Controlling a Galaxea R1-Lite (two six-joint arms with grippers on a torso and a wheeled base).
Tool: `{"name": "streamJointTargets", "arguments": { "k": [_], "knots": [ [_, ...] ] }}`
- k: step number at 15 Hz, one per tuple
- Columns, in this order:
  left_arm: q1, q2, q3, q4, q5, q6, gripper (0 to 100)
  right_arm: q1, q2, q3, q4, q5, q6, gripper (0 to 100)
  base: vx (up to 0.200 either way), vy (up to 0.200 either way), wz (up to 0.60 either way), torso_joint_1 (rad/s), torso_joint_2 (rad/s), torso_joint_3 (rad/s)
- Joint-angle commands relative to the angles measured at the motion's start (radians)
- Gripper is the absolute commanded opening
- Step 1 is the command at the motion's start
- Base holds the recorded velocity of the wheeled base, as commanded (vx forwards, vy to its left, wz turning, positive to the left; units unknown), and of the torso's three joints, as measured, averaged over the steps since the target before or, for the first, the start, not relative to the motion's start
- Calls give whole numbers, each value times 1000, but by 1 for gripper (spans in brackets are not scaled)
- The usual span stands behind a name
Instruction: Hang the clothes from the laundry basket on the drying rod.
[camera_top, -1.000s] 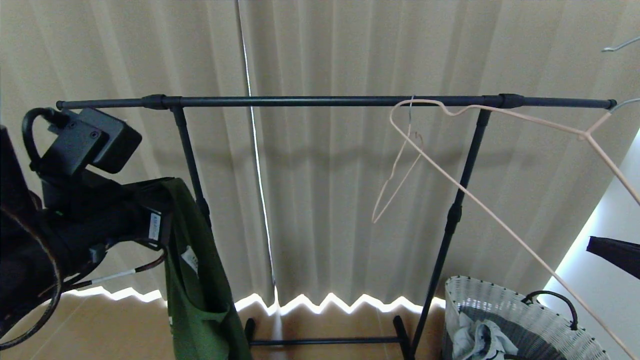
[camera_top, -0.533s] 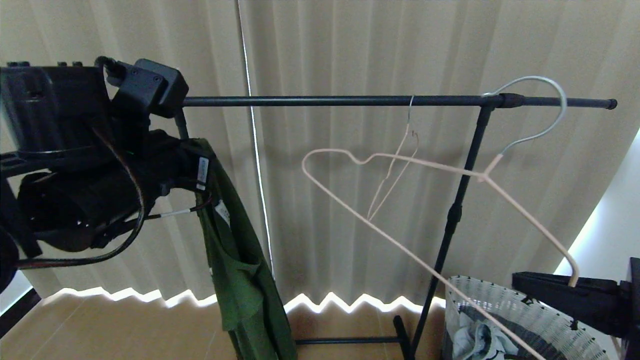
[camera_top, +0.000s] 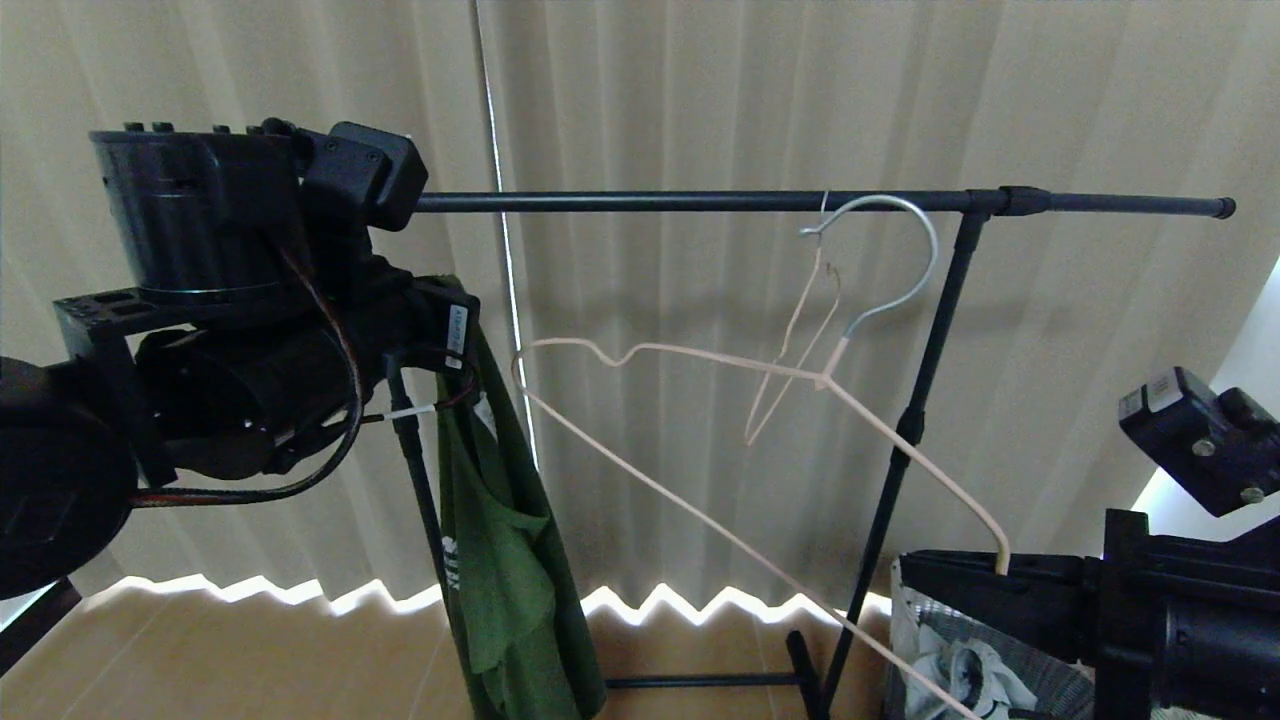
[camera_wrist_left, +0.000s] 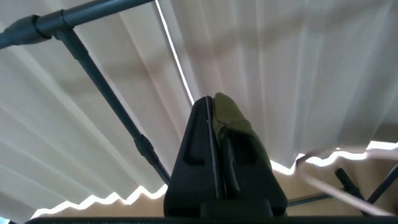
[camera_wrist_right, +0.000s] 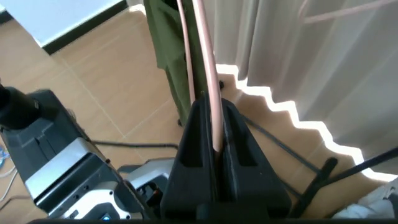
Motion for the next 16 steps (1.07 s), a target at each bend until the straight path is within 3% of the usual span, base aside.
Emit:
{"name": "streamJointTargets", "arguments": {
  "k": [1,6,12,16],
  "knots": [
    [0,12,0,-1,0,-10,0,14,22,-5,-1,1,0,0,0,0,0,0,0,0],
    [9,15,-2,-1,2,-11,0,80,18,-13,1,1,1,0,0,0,0,0,0,0],
    [-2,7,6,0,66,-10,0,64,117,-74,-2,-7,28,0,0,0,0,0,0,0],
    [-2,7,9,0,69,-10,0,58,198,-138,-2,-7,41,0,0,0,0,0,0,0]
  ]
}}
